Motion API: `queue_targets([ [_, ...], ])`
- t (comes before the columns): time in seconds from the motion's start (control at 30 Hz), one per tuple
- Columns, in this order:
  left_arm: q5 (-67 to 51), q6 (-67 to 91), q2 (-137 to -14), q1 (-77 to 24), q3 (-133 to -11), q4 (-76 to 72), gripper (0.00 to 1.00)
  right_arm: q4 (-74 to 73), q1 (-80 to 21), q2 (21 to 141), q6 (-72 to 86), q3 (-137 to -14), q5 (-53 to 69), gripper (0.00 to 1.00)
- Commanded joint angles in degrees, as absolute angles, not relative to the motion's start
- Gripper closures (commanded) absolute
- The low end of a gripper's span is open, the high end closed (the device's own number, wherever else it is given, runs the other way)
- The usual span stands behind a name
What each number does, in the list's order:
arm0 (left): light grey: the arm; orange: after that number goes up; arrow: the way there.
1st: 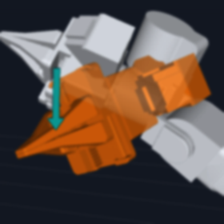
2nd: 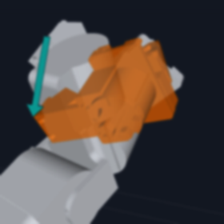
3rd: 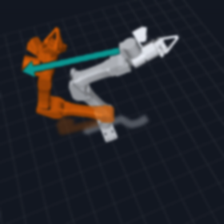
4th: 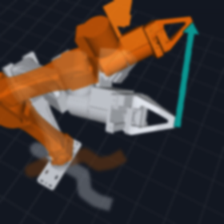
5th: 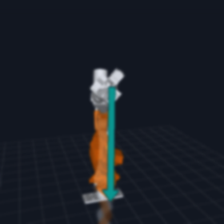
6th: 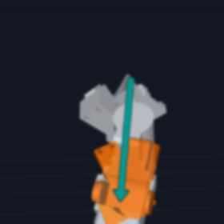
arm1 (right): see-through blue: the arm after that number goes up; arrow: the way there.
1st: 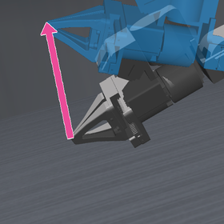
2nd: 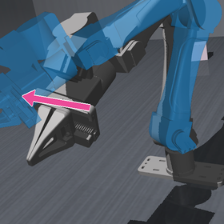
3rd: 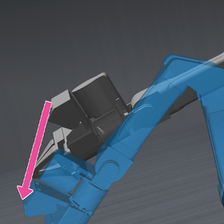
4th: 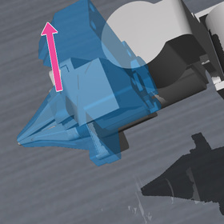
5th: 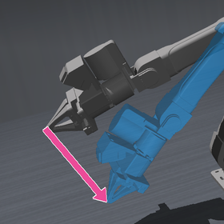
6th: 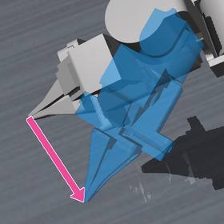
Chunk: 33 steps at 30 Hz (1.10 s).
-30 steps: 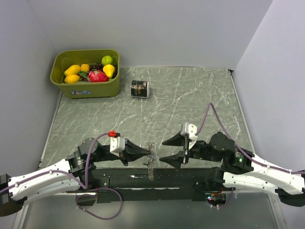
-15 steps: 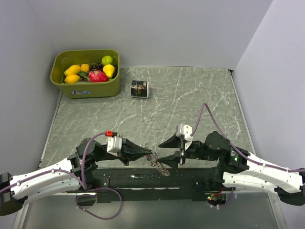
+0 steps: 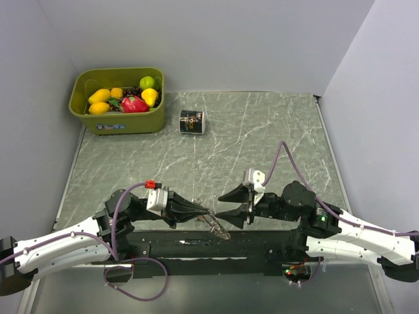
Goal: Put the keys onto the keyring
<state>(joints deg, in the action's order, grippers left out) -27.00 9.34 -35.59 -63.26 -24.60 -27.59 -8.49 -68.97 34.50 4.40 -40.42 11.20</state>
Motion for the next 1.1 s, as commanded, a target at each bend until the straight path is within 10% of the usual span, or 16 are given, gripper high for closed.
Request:
queue_targets([
  [0.0,-29.18,10.19,-35.59,-63.54,-26.89,-33.22,0.99,-5.98,-68.99,34.19,4.13,-40.25,9.40,0.48],
  [1.07,-30.50,10.11,-34.45,-63.46,-27.07,-34.01,0.99,-6.06,-68.91,33.75,2.64,-39.73,17.14,1.00],
])
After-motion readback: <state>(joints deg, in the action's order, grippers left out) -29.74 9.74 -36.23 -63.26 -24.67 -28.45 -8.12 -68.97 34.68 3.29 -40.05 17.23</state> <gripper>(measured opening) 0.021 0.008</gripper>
